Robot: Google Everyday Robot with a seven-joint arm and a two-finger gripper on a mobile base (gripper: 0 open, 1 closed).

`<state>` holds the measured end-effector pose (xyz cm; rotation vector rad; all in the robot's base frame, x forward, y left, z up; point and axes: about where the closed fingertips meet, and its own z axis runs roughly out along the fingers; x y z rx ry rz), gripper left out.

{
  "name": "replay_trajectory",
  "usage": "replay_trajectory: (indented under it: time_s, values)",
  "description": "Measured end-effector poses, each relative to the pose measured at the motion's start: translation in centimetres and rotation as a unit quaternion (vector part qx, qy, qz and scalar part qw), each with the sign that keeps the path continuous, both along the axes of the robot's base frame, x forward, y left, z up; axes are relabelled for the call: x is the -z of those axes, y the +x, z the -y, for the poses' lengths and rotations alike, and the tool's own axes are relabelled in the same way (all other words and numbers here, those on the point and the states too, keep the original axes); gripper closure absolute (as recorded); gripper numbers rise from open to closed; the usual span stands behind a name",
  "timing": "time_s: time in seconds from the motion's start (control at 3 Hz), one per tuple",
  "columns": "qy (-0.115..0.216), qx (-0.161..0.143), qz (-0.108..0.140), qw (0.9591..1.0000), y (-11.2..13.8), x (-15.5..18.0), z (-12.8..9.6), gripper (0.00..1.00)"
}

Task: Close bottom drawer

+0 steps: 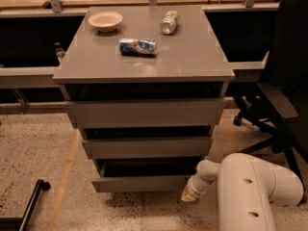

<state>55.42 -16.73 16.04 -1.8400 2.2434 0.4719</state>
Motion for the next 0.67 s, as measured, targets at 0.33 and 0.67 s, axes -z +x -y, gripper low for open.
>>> replay_trajectory:
  time_s: [0.33, 0.67]
  values:
    - [0.0, 0.0, 0.0, 1.0, 0.0, 0.0, 0.0, 1.0]
    - [0.006, 0.011, 0.035, 0.9993, 2.6, 0.5, 0.1, 1.0]
